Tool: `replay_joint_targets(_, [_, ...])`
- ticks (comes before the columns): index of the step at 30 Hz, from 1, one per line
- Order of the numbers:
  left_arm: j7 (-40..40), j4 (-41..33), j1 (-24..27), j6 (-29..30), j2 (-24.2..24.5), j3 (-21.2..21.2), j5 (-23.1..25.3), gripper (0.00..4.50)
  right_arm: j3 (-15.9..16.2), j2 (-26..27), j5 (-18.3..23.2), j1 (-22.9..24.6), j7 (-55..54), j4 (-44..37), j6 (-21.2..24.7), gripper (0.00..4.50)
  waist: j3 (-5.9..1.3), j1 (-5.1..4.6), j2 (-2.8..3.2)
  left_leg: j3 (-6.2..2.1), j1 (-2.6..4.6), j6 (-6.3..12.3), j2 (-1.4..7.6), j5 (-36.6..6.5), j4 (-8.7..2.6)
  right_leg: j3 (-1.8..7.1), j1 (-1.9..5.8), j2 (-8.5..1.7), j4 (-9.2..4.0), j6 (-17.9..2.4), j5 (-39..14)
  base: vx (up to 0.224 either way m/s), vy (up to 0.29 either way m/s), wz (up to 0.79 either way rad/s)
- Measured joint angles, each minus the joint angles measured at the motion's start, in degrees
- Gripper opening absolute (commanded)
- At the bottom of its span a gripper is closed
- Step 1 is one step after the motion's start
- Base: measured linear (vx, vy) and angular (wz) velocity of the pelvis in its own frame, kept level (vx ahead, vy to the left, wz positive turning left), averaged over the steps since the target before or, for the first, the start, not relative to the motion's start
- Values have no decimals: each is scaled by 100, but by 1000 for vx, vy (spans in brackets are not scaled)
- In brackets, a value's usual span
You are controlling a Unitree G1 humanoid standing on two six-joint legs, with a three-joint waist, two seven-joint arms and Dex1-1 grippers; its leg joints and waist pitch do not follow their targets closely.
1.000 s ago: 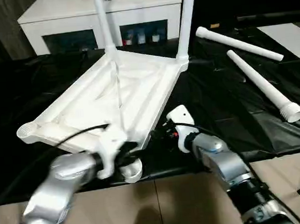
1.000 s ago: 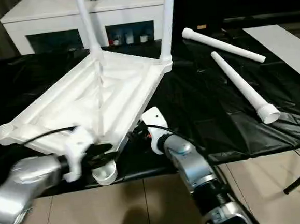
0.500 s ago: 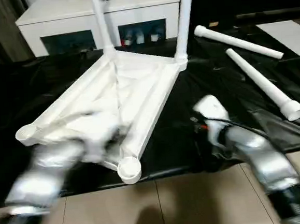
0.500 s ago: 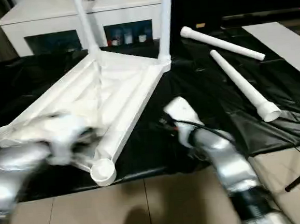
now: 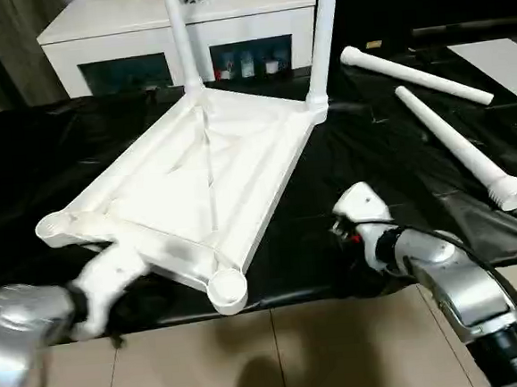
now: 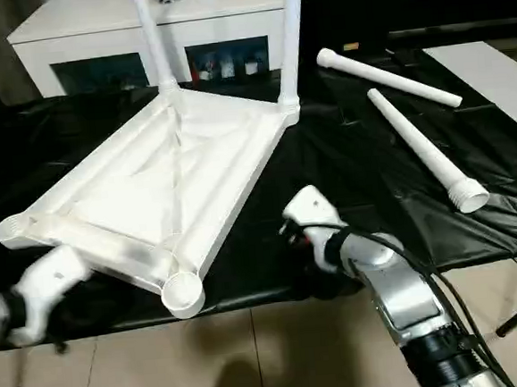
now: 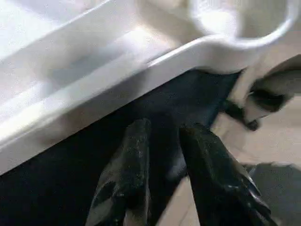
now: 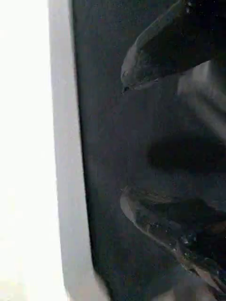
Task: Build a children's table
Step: Rotate table base
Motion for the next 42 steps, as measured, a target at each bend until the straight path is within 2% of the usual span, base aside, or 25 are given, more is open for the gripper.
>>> replay_joint_targets(2, [21,57,-79,-59,-263,-168,-1,136,179,-317,251,103,591,-358,139,372,1,2,0,1,10,0,2,0,0,0,11,1,-1,1,-1,0,0,0])
replay_joint_targets(7, [83,331,-403,-211,-661,-526,37,136,244,-1110,719,232,1588,-1080,537,372,0,-10,6,-2,43,1,2,-1,-1,-1,42,1,-5,6,-4,0,0,0])
replay_joint_targets(11, [249,751,-602,-520,-1136,-794,180,136,192,-1275,874,241,1830,-1239,659,372,1,-16,5,-3,42,1,1,0,0,0,44,0,-8,6,-4,0,0,0])
replay_joint_targets(13, [369,1176,-878,-689,-1522,-902,244,136,156,-1393,859,233,1841,-1269,660,372,2,15,9,1,40,1,-2,0,0,2,49,-3,-9,8,-5,0,0,0])
replay_joint_targets(18, [528,1742,-1214,-1113,-1902,-1110,380,136,52,-1440,845,216,1714,-1270,674,372,1,-9,9,0,42,1,0,0,1,0,54,-3,-13,23,-14,0,0,0])
replay_joint_targets(22, [1214,3256,-2036,-1985,-2807,-1271,743,136,-121,-1389,621,-5,1220,-1079,660,372,6,7,23,7,25,2,-4,0,9,5,58,-7,-21,25,-4,0,0,0])
replay_joint_targets(24, [1425,3635,-2278,-2266,-3004,-1270,785,136,-205,-1367,549,-44,1039,-1052,638,372,4,-13,26,0,29,3,-4,1,14,0,60,-7,-25,28,3,0,0,0])
replay_joint_targets(28, [2155,4571,-2775,-2900,-3517,-1206,895,136,-375,-1255,353,-59,587,-783,638,372,6,-57,40,-3,24,3,-5,1,23,-2,55,-7,-26,29,15,0,0,0])
replay_joint_targets(31, [2689,5098,-3080,-3300,-3700,-1167,1017,136,-417,-1167,336,-65,367,-753,638,372,6,-78,49,-19,26,3,-4,1,23,-14,49,-5,-25,30,22,0,0,0])
replay_joint_targets(33, [3211,5495,-3291,-3573,-3790,-987,1095,136,-477,-1066,319,-108,201,-731,638,372,7,-100,50,-28,20,3,-3,1,22,-18,41,-1,-24,21,34,0,0,0])
replay_joint_targets(34, [3537,5602,-3403,-3730,-3802,-757,1077,136,-555,-952,304,-124,46,-717,633,372,6,-116,53,-42,16,3,-4,1,23,-23,38,2,-23,5,48,0,0,0])
replay_joint_targets(36, [3659,5435,-3440,-3848,-3857,-368,870,136,-676,-797,284,-120,-201,-713,603,372,1,-113,60,-52,15,3,-5,1,22,-29,38,2,-26,8,45,0,0,0])
replay_joint_targets(38, [3594,4547,-3046,-3772,-4000,58,429,136,-887,-389,137,-107,-808,-723,511,372,-7,-112,72,-52,10,4,-5,1,21,-26,33,2,-32,13,35,0,0,0])
replay_joint_targets(42, [3838,3156,-2153,-3570,-4128,279,152,136,-1136,212,54,-18,-1733,-777,525,372,-13,-76,81,-50,-15,24,-5,-7,28,-27,17,2,-38,11,9,13,2,0])
